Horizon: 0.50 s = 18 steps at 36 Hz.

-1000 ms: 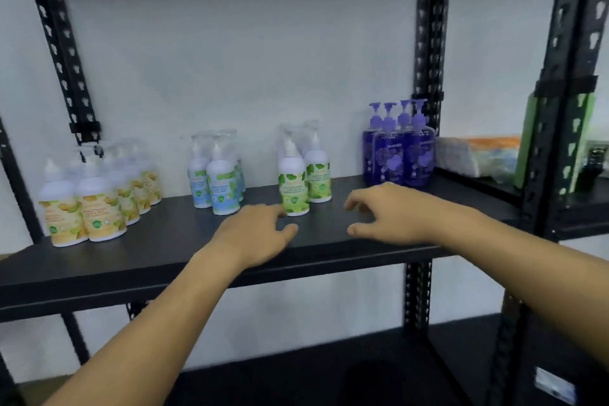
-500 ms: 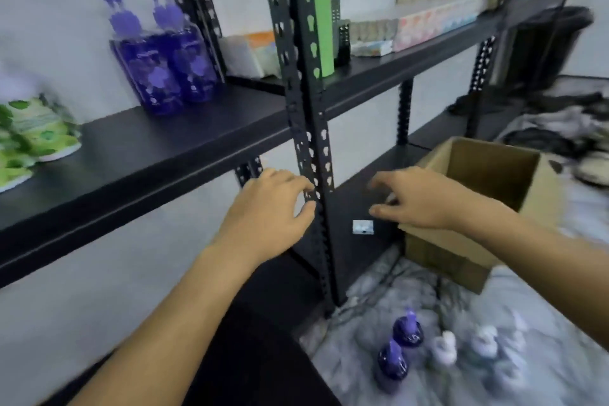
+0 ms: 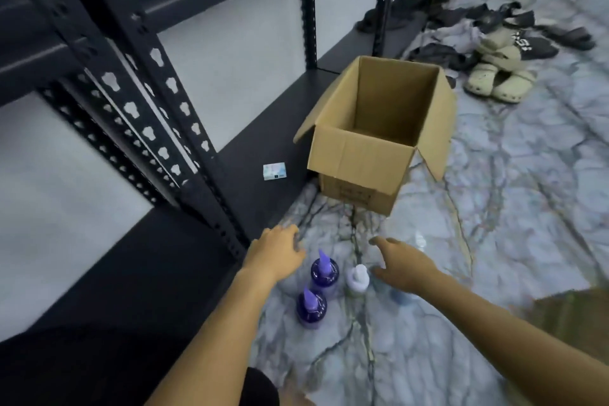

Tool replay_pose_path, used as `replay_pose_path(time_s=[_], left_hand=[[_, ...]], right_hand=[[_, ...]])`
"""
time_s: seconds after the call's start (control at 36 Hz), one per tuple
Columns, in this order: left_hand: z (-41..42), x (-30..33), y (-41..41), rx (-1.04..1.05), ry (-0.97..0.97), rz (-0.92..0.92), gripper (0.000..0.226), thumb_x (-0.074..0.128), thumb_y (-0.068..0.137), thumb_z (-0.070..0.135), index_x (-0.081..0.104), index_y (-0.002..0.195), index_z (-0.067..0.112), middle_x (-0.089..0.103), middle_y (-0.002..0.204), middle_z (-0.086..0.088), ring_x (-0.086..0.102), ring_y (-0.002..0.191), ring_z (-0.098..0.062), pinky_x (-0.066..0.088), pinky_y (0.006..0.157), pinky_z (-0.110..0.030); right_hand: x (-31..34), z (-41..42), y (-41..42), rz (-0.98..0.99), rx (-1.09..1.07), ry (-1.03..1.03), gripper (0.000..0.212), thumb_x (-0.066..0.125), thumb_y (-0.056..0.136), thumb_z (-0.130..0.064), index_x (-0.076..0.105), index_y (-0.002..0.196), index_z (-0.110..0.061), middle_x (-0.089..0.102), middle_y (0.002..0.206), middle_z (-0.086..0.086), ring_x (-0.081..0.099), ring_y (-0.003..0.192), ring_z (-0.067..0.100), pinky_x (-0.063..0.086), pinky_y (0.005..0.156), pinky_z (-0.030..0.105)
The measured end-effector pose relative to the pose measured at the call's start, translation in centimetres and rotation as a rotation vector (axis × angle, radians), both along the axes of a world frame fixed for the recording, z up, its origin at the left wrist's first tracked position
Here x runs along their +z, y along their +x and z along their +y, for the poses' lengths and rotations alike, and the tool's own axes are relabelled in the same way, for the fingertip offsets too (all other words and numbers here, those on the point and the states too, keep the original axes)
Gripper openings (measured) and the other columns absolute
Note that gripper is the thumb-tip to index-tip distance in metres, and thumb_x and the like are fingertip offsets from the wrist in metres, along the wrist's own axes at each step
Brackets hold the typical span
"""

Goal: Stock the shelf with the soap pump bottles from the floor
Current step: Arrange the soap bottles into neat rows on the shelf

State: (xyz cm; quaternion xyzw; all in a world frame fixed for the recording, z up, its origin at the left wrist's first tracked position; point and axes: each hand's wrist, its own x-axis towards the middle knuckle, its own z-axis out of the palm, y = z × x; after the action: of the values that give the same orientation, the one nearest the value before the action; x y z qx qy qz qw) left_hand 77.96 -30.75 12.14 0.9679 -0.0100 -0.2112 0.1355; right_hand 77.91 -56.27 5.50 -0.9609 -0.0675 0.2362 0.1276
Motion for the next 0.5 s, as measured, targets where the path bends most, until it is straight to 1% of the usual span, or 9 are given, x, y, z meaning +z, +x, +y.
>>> replay_pose_path(time_s=[0.08,0.14,0.19,0.25,0.31,0.36,0.42,0.44,0.5], left_hand=[[-0.8,-2.8,-0.2,0.033,-0.027,0.05,0.039,0.051,0.095,0.04,0.055,0.129,0.021,0.058,0.133,-0.007,0.054,0.122,-0.03,0.048,0.097,-0.041],[-1.1,-4.4,-0.7,0.003,0.0,0.068,0.033,0.05,0.094,0.041,0.059,0.119,0.021,0.061,0.128,-0.006,0.057,0.116,-0.031,0.049,0.092,-0.039],[-1.5,-5.8,-1.2,-0.046,0.045,0.063,0.029,0.049,0.093,0.041,0.06,0.11,0.021,0.063,0.122,-0.005,0.058,0.111,-0.029,0.049,0.087,-0.036],[-2.2,-6.7,-1.5,-0.097,0.08,0.021,0.029,0.049,0.093,0.041,0.062,0.112,0.023,0.063,0.122,-0.002,0.057,0.113,-0.026,0.046,0.087,-0.034],[-3.1,-7.3,-1.6,-0.148,0.101,-0.04,0.029,0.049,0.094,0.041,0.063,0.114,0.025,0.063,0.121,0.002,0.057,0.114,-0.024,0.044,0.087,-0.034],[-4.1,-7.9,-1.7,-0.181,0.061,-0.077,0.025,0.049,0.095,0.038,0.063,0.111,0.025,0.064,0.114,0.004,0.057,0.109,-0.022,0.044,0.084,-0.034],[-5.1,-8.5,-1.8,-0.201,-0.002,-0.083,0.02,0.05,0.094,0.036,0.063,0.101,0.022,0.065,0.105,0.003,0.059,0.101,-0.022,0.044,0.077,-0.033],[-5.7,-8.8,-1.8,-0.21,-0.019,-0.08,0.019,0.051,0.095,0.035,0.063,0.097,0.021,0.065,0.102,0.002,0.06,0.098,-0.023,0.041,0.074,-0.032],[-6.8,-9.4,-1.8,-0.203,-0.04,-0.048,0.018,0.051,0.095,0.035,0.061,0.094,0.02,0.066,0.099,0.0,0.062,0.094,-0.025,0.035,0.068,-0.031]], right_hand=[[-3.4,-0.7,-1.1,0.019,-0.058,0.016,0.057,0.056,0.095,-0.04,0.04,0.144,-0.017,0.054,0.136,0.013,0.054,0.121,0.032,0.046,0.084,0.037],[-5.3,-1.2,-1.9,0.02,-0.086,0.011,0.056,0.057,0.095,-0.038,0.042,0.143,-0.014,0.055,0.136,0.012,0.057,0.117,0.033,0.046,0.08,0.037],[-6.7,-1.8,-2.7,0.019,-0.084,-0.014,0.057,0.057,0.095,-0.037,0.042,0.143,-0.01,0.057,0.134,0.011,0.059,0.114,0.032,0.045,0.081,0.035],[-7.5,-2.3,-3.4,0.028,-0.088,0.008,0.054,0.057,0.095,-0.035,0.044,0.141,-0.01,0.061,0.129,0.011,0.06,0.112,0.03,0.042,0.077,0.034],[-8.0,-2.8,-4.2,0.03,-0.141,0.06,0.05,0.058,0.095,-0.033,0.046,0.139,-0.012,0.062,0.126,0.009,0.06,0.111,0.029,0.04,0.073,0.032],[-8.8,-3.5,-5.2,0.046,-0.25,0.106,0.046,0.059,0.094,-0.035,0.053,0.135,-0.015,0.062,0.127,0.006,0.06,0.112,0.027,0.044,0.078,0.032],[-9.7,-4.2,-6.2,0.108,-0.372,0.112,0.046,0.059,0.093,-0.042,0.058,0.132,-0.017,0.066,0.124,0.004,0.062,0.111,0.024,0.049,0.087,0.033],[-10.2,-4.6,-6.6,0.146,-0.432,0.106,0.049,0.059,0.092,-0.046,0.057,0.132,-0.017,0.067,0.122,0.004,0.063,0.111,0.023,0.05,0.089,0.034],[-10.9,-5.5,-7.2,0.171,-0.542,0.111,0.057,0.06,0.092,-0.05,0.05,0.135,-0.015,0.065,0.122,0.008,0.062,0.111,0.027,0.05,0.087,0.035]])
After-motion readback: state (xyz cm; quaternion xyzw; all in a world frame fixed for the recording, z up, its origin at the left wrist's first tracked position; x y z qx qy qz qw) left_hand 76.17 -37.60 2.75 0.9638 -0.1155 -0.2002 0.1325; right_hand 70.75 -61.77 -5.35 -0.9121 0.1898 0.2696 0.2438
